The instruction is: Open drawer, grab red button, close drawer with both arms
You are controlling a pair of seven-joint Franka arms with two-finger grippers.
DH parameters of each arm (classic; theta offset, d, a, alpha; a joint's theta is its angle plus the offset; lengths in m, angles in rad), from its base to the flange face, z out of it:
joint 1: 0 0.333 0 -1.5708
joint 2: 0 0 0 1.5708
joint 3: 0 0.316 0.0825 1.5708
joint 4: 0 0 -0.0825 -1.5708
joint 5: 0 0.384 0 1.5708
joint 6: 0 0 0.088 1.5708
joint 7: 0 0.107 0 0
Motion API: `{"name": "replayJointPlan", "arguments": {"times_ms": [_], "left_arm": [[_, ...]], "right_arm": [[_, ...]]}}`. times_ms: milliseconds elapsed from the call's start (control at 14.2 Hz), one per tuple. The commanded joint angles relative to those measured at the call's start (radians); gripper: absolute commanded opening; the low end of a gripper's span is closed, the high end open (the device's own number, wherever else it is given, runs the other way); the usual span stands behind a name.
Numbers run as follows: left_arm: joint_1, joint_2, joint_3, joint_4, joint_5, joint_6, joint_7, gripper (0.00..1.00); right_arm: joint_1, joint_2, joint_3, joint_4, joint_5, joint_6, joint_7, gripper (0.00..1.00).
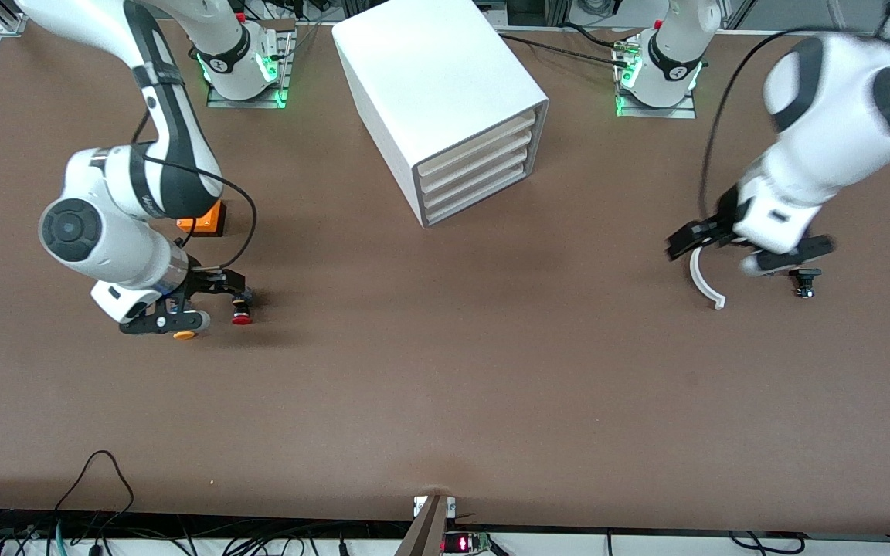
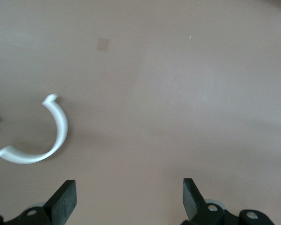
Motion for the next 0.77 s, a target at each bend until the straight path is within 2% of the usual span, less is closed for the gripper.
{"name": "replayJointPlan", "arguments": {"times_ms": [0, 211, 352, 493, 704], "left_arm": [[-0.012, -0.047, 0.048, 0.107, 0.063, -0.172, 0.093, 1.00], [-0.014, -0.059, 0.047, 0.121, 0.105, -0.271, 0.140, 1.00], [-0.014, -0.055, 0.050, 0.137, 0.105, -0.276, 0.143, 1.00], [-0.014, -0.050, 0.050, 0.137, 0.105, -0.276, 0.143, 1.00], [-0.006, -0.039, 0.052, 0.138, 0.102, -0.270, 0.143, 1.00]], "right_arm": [[-0.009, -0.013, 0.004, 0.142, -0.006, -0.140, 0.027, 1.00], [-0.070, -0.083, 0.009, 0.189, -0.032, -0.202, 0.026, 1.00], [-0.173, -0.147, 0.079, 0.188, -0.047, -0.264, 0.027, 1.00], [-0.261, -0.192, 0.149, 0.174, -0.108, -0.322, 0.032, 1.00], [-0.319, -0.227, 0.156, 0.139, -0.121, -0.336, 0.017, 1.00]]}}
